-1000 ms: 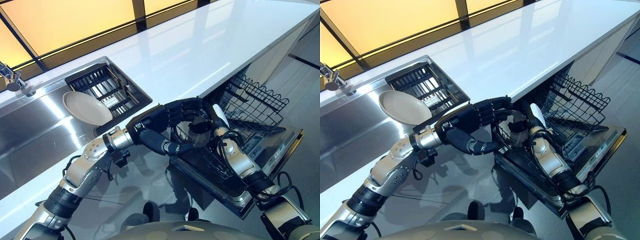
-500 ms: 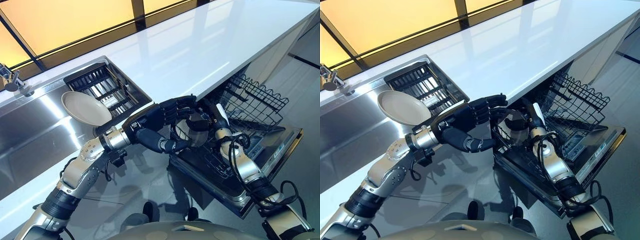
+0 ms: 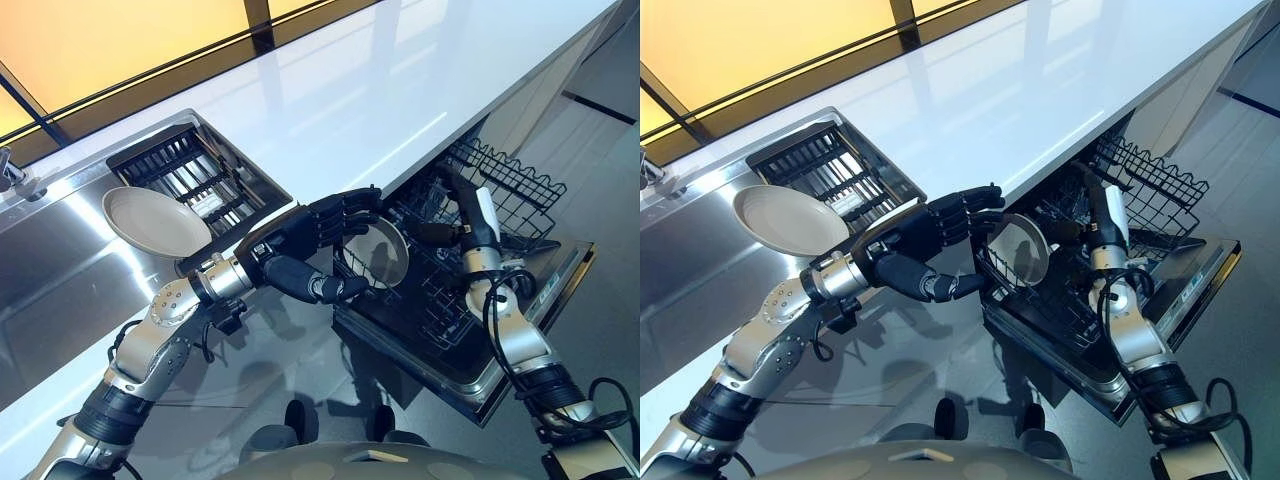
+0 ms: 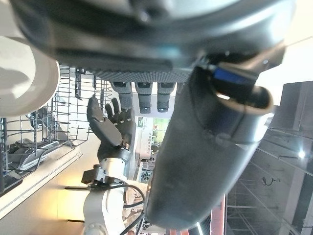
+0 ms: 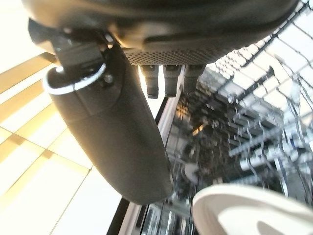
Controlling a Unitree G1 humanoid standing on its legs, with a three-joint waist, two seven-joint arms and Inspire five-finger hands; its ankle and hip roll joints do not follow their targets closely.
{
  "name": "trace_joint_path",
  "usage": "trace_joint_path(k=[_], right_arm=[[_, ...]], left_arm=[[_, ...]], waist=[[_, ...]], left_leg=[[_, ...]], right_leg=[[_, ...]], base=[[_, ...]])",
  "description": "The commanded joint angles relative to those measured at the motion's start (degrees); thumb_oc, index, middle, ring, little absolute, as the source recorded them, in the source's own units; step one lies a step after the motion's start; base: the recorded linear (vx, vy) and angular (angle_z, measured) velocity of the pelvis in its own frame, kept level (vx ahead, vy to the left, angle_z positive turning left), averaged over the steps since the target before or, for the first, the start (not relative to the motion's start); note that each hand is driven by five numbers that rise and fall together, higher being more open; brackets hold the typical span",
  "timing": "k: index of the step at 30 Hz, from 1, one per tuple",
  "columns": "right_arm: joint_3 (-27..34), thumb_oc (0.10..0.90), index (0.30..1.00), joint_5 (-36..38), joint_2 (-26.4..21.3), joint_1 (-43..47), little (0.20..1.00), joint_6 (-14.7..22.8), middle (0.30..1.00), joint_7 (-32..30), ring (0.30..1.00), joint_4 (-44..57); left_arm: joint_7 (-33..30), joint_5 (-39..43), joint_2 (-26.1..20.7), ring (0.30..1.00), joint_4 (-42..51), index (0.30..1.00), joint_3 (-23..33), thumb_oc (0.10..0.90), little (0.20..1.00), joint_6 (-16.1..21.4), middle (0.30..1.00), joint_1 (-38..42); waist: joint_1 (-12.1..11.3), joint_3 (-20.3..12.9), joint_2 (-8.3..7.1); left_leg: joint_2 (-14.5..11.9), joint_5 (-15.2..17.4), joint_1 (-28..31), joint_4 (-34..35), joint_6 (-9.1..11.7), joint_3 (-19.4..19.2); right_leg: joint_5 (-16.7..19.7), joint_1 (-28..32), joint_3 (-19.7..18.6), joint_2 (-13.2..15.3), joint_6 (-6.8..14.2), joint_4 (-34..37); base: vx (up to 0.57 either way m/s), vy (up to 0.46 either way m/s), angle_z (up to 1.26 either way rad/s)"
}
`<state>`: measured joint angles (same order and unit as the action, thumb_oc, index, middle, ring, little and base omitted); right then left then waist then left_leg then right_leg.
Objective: Pick up plates and place into dishwasher.
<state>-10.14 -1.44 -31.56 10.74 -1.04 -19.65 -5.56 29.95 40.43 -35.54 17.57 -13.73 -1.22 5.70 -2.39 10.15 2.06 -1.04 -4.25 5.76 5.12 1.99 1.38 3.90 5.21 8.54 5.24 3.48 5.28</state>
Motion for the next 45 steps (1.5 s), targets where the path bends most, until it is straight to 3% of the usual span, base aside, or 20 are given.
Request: trace_joint_path(k=[1,2,10,17,24,29,33,36,45], right_arm=[[4.49,0.8,0.9,-3.1,-3.89,3.04,0.9,8.57,0.9,-4.29,0.9,9.84],[5.94,0.8,0.9,-3.65,-4.07,1.61,0.9,8.66,0.9,-5.01,0.9,11.16],[10.66,0.8,0.9,-3.63,-4.5,-1.95,0.9,9.57,0.9,-7.15,0.9,14.69],[6.51,0.8,0.9,-3.61,-4.34,0.59,0.9,8.28,0.9,-6.5,0.9,11.55],[4.76,0.8,0.9,-1.4,-6.12,2.4,0.9,8.55,0.9,-6.42,0.9,10.88],[6.98,0.8,0.9,-0.56,-8.57,-0.02,0.9,10.29,0.9,-4.94,0.9,13.28],[8.84,0.8,0.9,0.16,-10.38,-2.84,0.9,11.22,0.9,-2.61,0.9,13.03],[10.19,0.8,0.9,1.32,-11.74,-4.38,0.9,12.2,0.9,-1.11,0.9,12.2],[9.55,0.8,0.9,2.22,-13.86,-3.85,0.9,12.52,0.9,-0.51,0.9,11.21]], left_arm=[[-3.05,1.48,-1.93,0.9,5.38,0.9,5.9,0.8,0.9,8.91,0.9,0.49],[-4.69,1.51,-2.43,0.9,5.27,0.9,8.27,0.8,0.9,11.29,0.9,-0.13],[-14.32,-3.47,-6.91,0.9,4.5,0.9,19.93,0.8,0.9,18.3,0.9,0.62],[-19.16,6.24,-12.53,0.9,3.36,0.9,22.7,0.8,0.9,17.72,0.9,10.55],[-34.91,-13.22,-23.0,0.9,-5.42,0.9,24.85,0.8,0.9,17.02,0.9,16.01],[-35.33,-29.97,-31.76,0.9,-14.32,0.9,28.35,0.8,0.9,17.33,0.9,12.25],[-35.48,-42.23,-37.73,0.9,-18.04,0.9,31.67,0.8,0.9,20.54,0.9,5.0],[-35.54,-48.56,-40.11,0.9,-20.19,0.9,36.06,0.8,0.9,21.79,0.9,-2.55],[-39.9,-57.55,-42.14,0.9,-31.49,0.9,38.13,0.8,0.9,24.38,0.9,-10.47]], waist=[[0.92,-4.11,-1.54],[0.93,-4.2,-1.58],[0.86,-5.02,-1.61],[1.32,-5.56,-0.79],[1.77,-5.96,0.07],[1.97,-5.65,0.8],[1.89,-5.68,1.15],[1.99,-5.66,1.35],[1.76,-5.22,1.67]], left_leg=[[3.9,3.32,1.07,-0.12,-2.93,-1.16],[3.86,3.28,1.03,-0.12,-2.85,-1.22],[3.95,3.08,0.84,-0.12,-2.48,-0.61],[3.94,2.94,0.89,-0.12,-2.01,-0.39],[3.78,3.08,1.1,-0.12,-1.65,-0.88],[3.76,2.97,0.94,-0.12,-1.59,-1.15],[3.85,2.85,0.84,-0.12,-1.44,-1.21],[3.8,2.64,0.74,-0.12,-1.27,-1.32],[3.92,2.2,0.4,-0.12,-1.17,-1.27]], right_leg=[[1.26,1.36,-0.72,-1.45,1.66,-0.28],[1.23,1.36,-0.69,-1.44,1.73,-0.28],[0.74,1.52,-0.28,-1.57,1.92,-0.29],[0.26,1.72,0.11,-1.59,1.94,-0.38],[-0.2,1.96,0.2,-1.7,2.04,-0.42],[-0.28,1.68,0.13,-1.85,2.1,-0.61],[-0.23,1.57,0.01,-1.91,2.18,-0.56],[-0.06,1.56,0.17,-1.88,2.31,-0.47],[0.26,1.35,0.48,-1.8,2.41,-0.37]], base=[[0.0,0.0,0.0],[-0.01,-0.031,0.0],[-0.01,-0.028,0.0],[0.0,0.0,0.0],[0.0,0.0,0.0],[0.0,0.0,0.0],[0.01,0.016,0.0],[0.01,0.023,0.0],[0.0,0.018,0.0]])
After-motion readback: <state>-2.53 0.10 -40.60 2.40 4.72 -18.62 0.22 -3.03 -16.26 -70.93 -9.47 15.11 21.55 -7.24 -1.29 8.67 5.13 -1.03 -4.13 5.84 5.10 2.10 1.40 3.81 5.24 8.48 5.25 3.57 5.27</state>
